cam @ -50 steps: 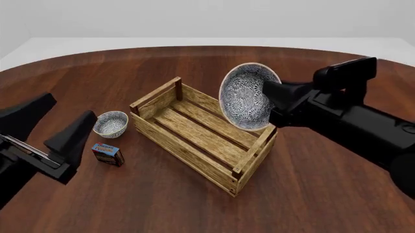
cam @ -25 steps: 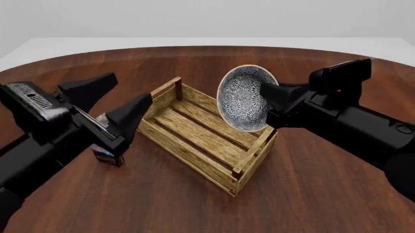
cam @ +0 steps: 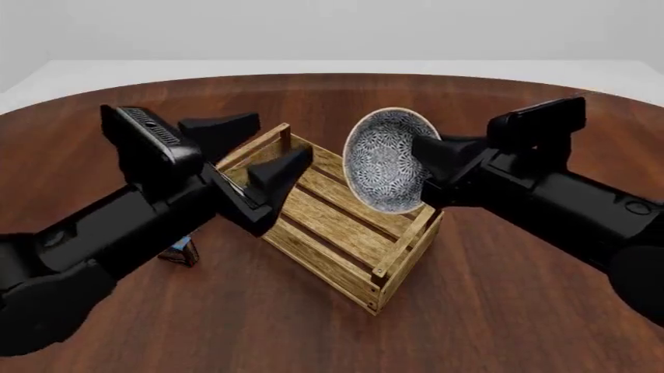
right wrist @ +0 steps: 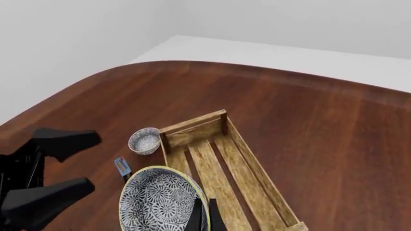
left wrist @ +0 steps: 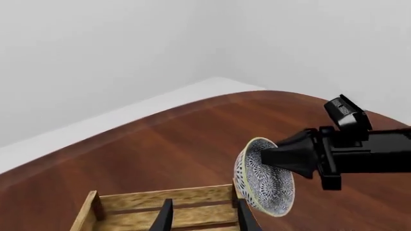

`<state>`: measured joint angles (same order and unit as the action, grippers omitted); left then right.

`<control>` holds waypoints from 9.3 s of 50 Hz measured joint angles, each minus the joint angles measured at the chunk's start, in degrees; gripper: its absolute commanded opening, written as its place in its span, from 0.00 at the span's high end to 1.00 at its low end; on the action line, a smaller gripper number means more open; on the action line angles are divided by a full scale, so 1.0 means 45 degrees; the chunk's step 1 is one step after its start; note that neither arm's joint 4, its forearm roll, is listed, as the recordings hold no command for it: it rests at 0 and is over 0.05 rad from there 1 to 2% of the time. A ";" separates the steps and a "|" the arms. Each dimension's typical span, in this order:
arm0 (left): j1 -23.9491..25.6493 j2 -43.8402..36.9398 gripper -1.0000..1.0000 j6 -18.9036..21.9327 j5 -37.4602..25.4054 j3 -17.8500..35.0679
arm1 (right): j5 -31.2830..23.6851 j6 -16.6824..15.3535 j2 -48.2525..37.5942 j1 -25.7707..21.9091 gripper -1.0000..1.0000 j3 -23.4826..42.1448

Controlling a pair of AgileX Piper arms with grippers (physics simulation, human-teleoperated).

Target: Stack the right bowl on the left bowl and place them in the tray.

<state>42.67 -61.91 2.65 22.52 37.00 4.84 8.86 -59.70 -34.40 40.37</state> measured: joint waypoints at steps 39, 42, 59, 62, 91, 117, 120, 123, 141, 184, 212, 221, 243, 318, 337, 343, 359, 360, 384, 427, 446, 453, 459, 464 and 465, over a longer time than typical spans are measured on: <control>0.0884 -0.2114 0.00 -0.0867 0.0226 0.1199 | 0.0099 0.0038 -0.0249 -0.0096 1.00 0.0001; 0.0896 -0.2288 0.00 -0.0919 0.0275 0.1260 | 0.0103 0.0037 -0.0274 -0.0095 1.00 0.0006; 0.0890 -0.3438 0.00 -0.1179 0.0539 0.1692 | 0.0148 0.0003 -0.0417 -0.0085 1.00 0.0009; 0.0883 -0.3693 0.00 -0.1237 0.0593 0.1787 | 0.0152 -0.0007 -0.0430 -0.0080 1.00 0.0006; 0.0757 -0.4533 1.00 -0.1915 0.1084 0.2060 | 0.0168 0.0149 -0.0461 -0.0191 1.00 -0.0049; 0.0261 -0.4576 1.00 -0.1467 0.0879 0.2233 | 0.0052 0.0097 -0.0167 -0.0069 0.00 0.0057; 0.0163 -0.4677 1.00 -0.1412 0.0860 0.2346 | 0.0032 0.0103 -0.0129 -0.0070 0.00 0.0059; 0.0048 -0.4799 1.00 -0.1348 0.0840 0.2471 | 0.0019 0.0111 -0.0102 -0.0070 0.00 0.0061; -0.0900 -0.4811 1.00 -0.0985 0.0605 0.2838 | -0.0023 0.0165 0.0024 -0.0012 0.00 0.0075; -0.2730 -0.2095 1.00 0.0220 -0.2331 0.2756 | 0.0061 -0.0019 -0.0134 0.0185 0.00 0.0100; -0.3625 -0.0516 1.00 0.0974 -0.6186 0.3751 | 0.0035 -0.0092 -0.0073 0.0210 0.00 0.0055; -0.4015 -0.0469 1.00 0.1088 -0.7500 0.4520 | 0.0004 -0.0091 -0.0026 0.0156 0.00 0.0036; -0.4634 -0.0869 1.00 0.1073 -0.9432 0.5652 | -0.0174 -0.0035 0.0280 0.0042 0.00 0.0015; -0.7379 -0.3110 1.00 0.0185 -0.9758 0.5238 | -0.0363 0.0059 0.0662 -0.0018 0.00 0.0001; -0.8082 -0.3511 1.00 0.0046 -0.9657 0.5042 | -0.0334 0.0069 0.0577 -0.0022 0.00 0.0015; -0.8274 -0.3626 1.00 0.0011 -0.9588 0.4958 | -0.0305 0.0071 0.0515 -0.0015 0.00 0.0021; -0.8792 -0.4212 1.00 -0.0097 -0.9288 0.4984 | -0.0246 0.0075 0.0393 0.0008 0.00 0.0027; -0.8824 -0.4260 1.00 -0.0096 -0.9267 0.4994 | -0.0245 0.0075 0.0393 0.0009 0.00 0.0026; -0.9434 -0.5586 1.00 -0.0261 -0.8684 0.5208 | -0.0285 0.0096 0.0468 0.0052 0.00 0.0028; -1.0165 -0.7664 1.00 -0.0545 -0.7527 0.5267 | -0.0294 0.0137 0.0502 0.0098 0.00 0.0024; -1.0281 -0.8317 1.00 -0.0663 -0.7220 0.5348 | -0.0278 0.0140 0.0497 0.0104 0.00 0.0006; -1.0321 -0.8567 1.00 -0.0712 -0.7045 0.5306 | -0.0280 0.0145 0.0504 0.0101 0.00 0.0005; -1.0379 -0.8766 1.00 -0.0726 -0.6873 0.5246 | -0.0275 0.0149 0.0501 0.0101 0.00 0.0003; -1.0432 -0.8910 1.00 -0.0718 -0.6739 0.5191 | -0.0272 0.0144 0.0490 0.0101 0.00 0.0005; -1.0443 -0.8938 1.00 -0.0716 -0.6712 0.5181 | -0.0271 0.0144 0.0487 0.0100 0.00 0.0006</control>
<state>-4.33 -102.13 -0.57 -7.68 60.31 3.62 9.51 -57.51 -33.95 40.40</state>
